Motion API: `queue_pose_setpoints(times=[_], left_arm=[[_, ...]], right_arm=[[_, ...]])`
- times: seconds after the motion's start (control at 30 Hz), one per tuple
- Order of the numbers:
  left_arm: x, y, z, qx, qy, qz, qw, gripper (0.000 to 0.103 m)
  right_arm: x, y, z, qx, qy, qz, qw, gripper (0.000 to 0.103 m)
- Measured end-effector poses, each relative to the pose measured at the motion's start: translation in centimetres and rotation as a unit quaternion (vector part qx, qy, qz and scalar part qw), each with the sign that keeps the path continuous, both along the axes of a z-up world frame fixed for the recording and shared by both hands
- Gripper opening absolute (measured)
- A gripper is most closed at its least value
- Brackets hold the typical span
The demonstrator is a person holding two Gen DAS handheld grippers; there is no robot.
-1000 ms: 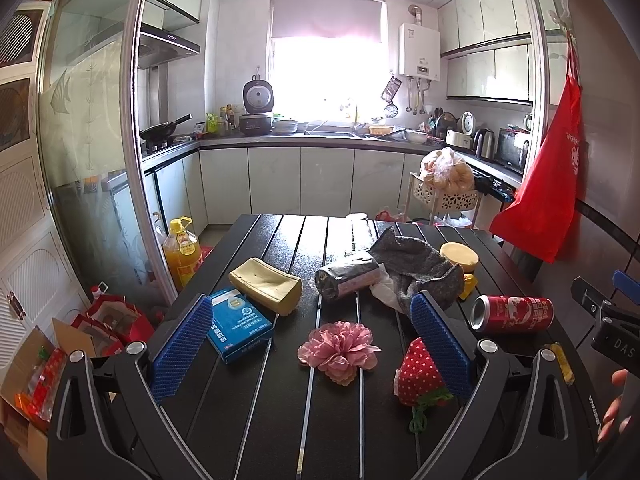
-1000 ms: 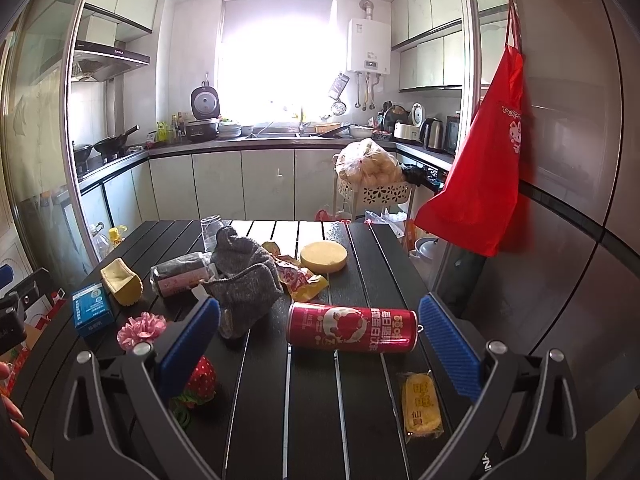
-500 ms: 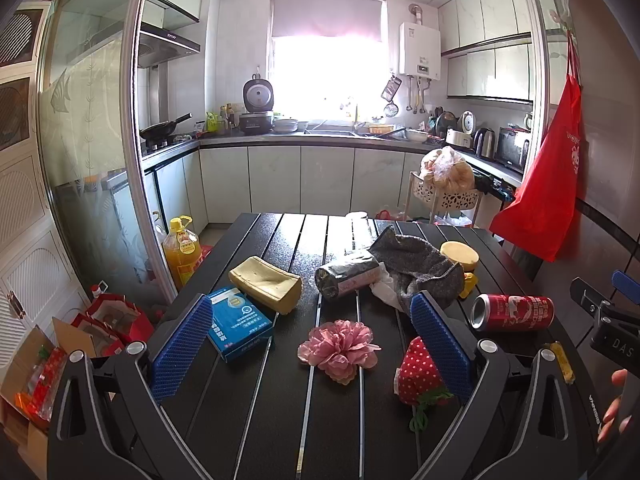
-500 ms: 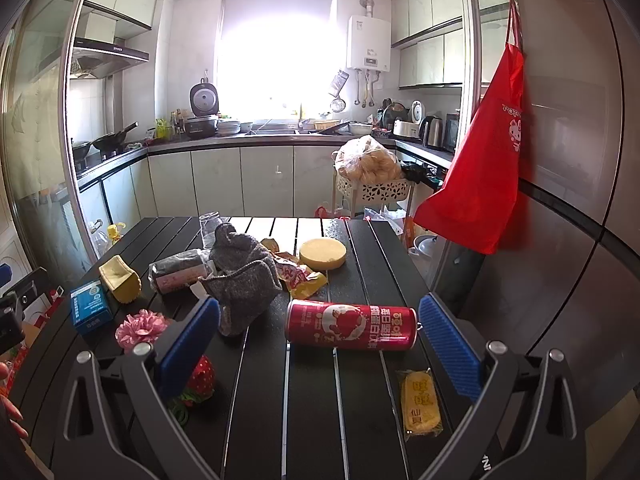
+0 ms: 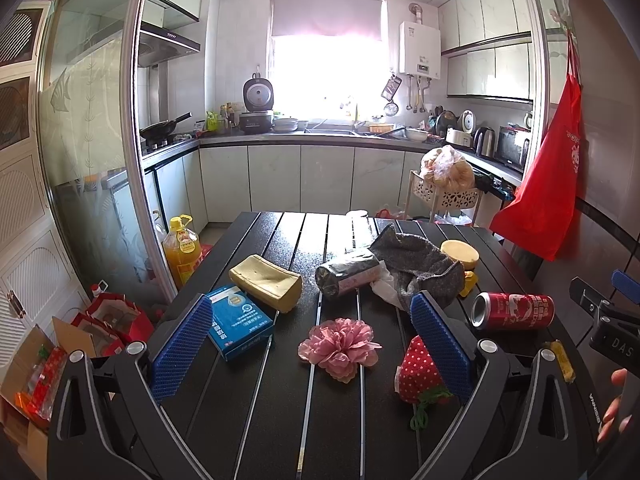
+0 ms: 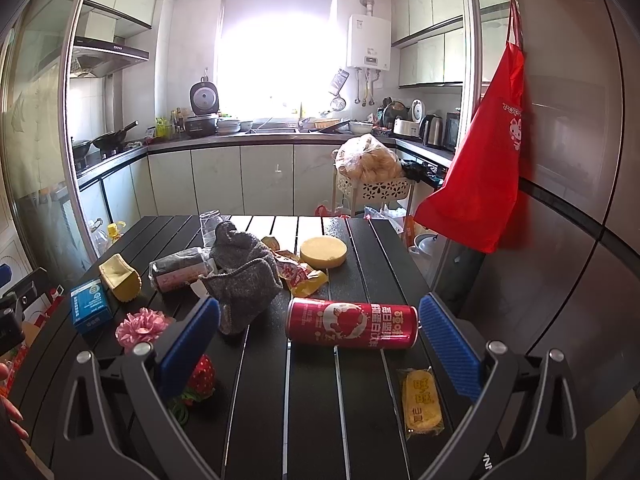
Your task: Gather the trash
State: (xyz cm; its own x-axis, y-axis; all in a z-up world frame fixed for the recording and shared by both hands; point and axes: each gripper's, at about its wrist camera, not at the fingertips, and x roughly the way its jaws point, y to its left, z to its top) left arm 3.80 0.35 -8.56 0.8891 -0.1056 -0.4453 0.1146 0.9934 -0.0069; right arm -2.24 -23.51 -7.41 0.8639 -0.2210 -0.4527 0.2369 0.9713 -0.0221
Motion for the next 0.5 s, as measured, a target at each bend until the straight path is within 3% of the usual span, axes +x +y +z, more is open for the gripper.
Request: queue_pose_setpoints(times=[0.5], left_arm=[[-0.15, 0.03, -0.04, 0.0, 0.001, 0.0, 1.0, 0.095]], right_arm=[[-0.04, 0.06, -0.11, -0.001, 0.001, 0.001, 1.0, 0.1]])
